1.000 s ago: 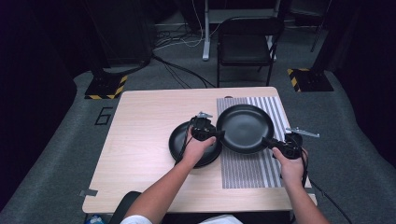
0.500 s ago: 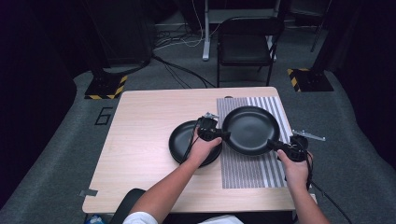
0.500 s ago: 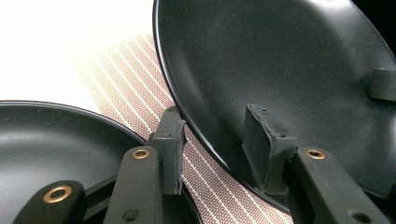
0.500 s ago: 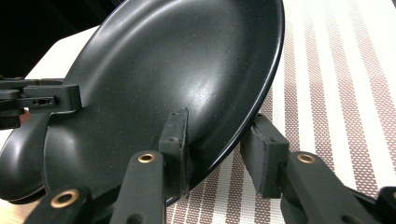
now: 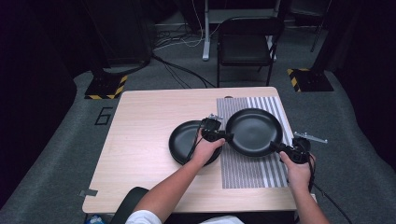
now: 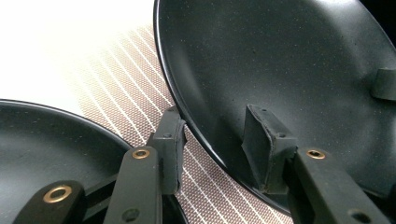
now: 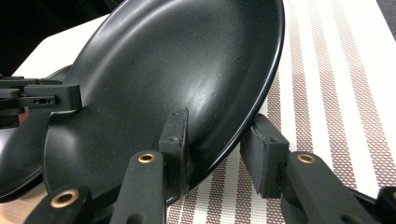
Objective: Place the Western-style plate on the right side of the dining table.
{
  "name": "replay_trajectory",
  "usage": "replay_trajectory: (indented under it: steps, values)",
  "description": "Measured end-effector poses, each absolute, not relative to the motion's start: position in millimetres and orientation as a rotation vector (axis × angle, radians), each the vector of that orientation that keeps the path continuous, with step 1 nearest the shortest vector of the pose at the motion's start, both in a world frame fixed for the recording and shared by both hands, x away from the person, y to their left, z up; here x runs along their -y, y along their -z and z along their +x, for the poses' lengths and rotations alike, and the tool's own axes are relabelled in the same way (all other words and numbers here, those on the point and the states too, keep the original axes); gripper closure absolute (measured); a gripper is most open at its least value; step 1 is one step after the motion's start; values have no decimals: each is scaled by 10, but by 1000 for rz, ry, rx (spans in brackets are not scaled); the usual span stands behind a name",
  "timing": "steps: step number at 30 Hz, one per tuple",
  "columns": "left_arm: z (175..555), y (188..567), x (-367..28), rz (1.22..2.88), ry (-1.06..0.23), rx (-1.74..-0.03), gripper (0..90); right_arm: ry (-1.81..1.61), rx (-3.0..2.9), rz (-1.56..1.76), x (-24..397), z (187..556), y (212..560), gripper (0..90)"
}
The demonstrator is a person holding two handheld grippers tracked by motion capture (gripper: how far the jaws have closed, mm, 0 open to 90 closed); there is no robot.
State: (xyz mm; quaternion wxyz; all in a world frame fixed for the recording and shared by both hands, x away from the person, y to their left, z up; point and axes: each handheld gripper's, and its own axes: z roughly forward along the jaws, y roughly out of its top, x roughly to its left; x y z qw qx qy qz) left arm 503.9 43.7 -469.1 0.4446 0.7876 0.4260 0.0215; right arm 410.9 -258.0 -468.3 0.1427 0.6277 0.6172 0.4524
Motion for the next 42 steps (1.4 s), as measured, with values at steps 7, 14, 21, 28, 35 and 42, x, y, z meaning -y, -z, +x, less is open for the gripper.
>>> replay_trajectory:
  steps: [7,14,21,28,35,42]
  values:
    - [5067,4741,-389,1962,-44,-1058,587,-1298,-1773,1818,2623,4106,4730,625]
    - [5095,4780,-378,1969,-37,-1068,587,-1291,-1775,1830,2627,4127,4765,625]
    - [5124,4815,-377,1976,-30,-1078,587,-1286,-1781,1834,2628,4162,4803,626]
    - [5156,4861,-369,1978,-19,-1096,587,-1278,-1790,1840,2630,4198,4840,626]
    - [5189,4903,-375,1990,-12,-1108,587,-1271,-1798,1842,2618,4233,4885,626]
    - [5214,4918,-355,1994,-15,-1115,588,-1273,-1793,1856,2627,4260,4916,626]
